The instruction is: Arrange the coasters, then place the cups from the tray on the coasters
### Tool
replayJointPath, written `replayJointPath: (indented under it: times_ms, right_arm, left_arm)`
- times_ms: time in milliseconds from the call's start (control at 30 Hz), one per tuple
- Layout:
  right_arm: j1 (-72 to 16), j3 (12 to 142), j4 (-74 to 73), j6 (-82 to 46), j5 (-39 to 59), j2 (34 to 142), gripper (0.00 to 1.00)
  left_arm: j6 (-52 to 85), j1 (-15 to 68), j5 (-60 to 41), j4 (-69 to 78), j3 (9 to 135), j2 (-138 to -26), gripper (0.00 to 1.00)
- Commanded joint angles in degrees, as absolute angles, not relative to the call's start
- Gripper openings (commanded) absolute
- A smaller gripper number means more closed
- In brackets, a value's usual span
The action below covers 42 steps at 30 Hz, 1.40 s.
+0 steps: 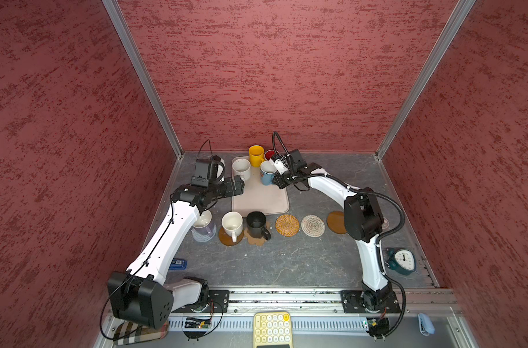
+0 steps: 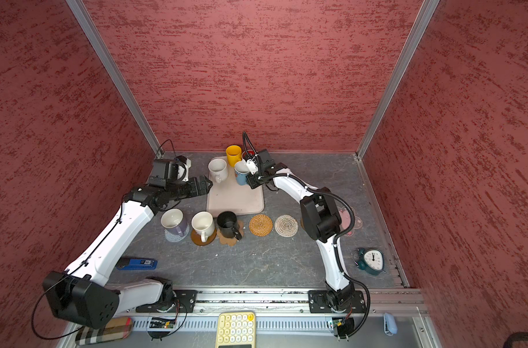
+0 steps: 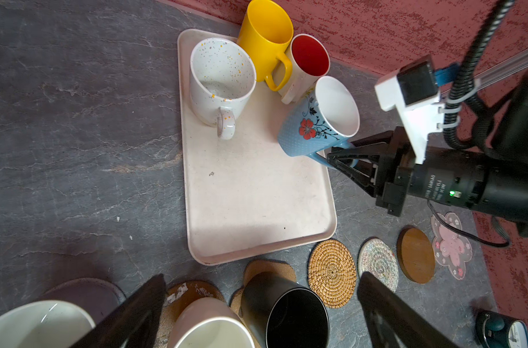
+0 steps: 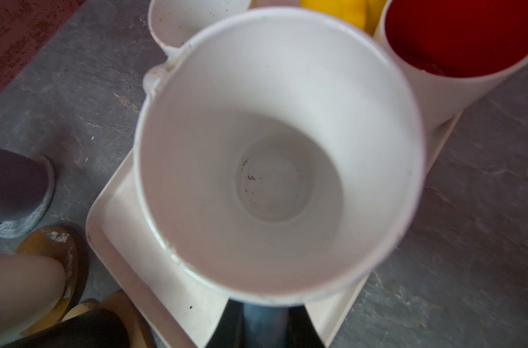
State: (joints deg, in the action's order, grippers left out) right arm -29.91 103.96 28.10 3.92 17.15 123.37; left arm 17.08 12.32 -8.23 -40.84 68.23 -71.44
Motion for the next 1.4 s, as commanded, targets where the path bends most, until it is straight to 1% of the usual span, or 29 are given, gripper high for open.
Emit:
replayJointPath:
  times_ms: [0, 267, 700, 900, 1167, 1367]
  right_arm:
    - [-30.2, 102.4, 23.4, 4.7, 16.2, 117.0, 0.00]
    - [-31.9, 94.2, 21.9, 2.6, 13.2, 107.1, 0.00]
    - [-37.1, 74.4, 21.9, -1.6, 7.2, 88.2, 0.00]
    - [-39.3, 65.5, 22.0, -3.9, 5.5, 81.0, 0.00]
    - [-40.9, 55.8, 18.3, -6.8, 5.3, 77.7, 0.00]
    - [-41.4, 53.6, 18.4, -7.1, 5.5, 78.2, 0.00]
  left_arm:
    - [16.3, 12.9, -6.7, -40.0, 67.7, -71.9, 0.99]
    - [15.2, 15.5, -3.2, -40.9, 67.9, -71.5, 1.00]
    - [14.3, 19.4, 0.0, -42.1, 68.5, -71.3, 0.99]
    - [14.4, 20.0, 0.5, -41.9, 68.4, -71.3, 1.00]
    - [14.1, 20.3, 0.6, -41.8, 68.5, -72.4, 0.99]
    - [14.1, 20.7, 1.8, -42.0, 68.1, -72.8, 1.00]
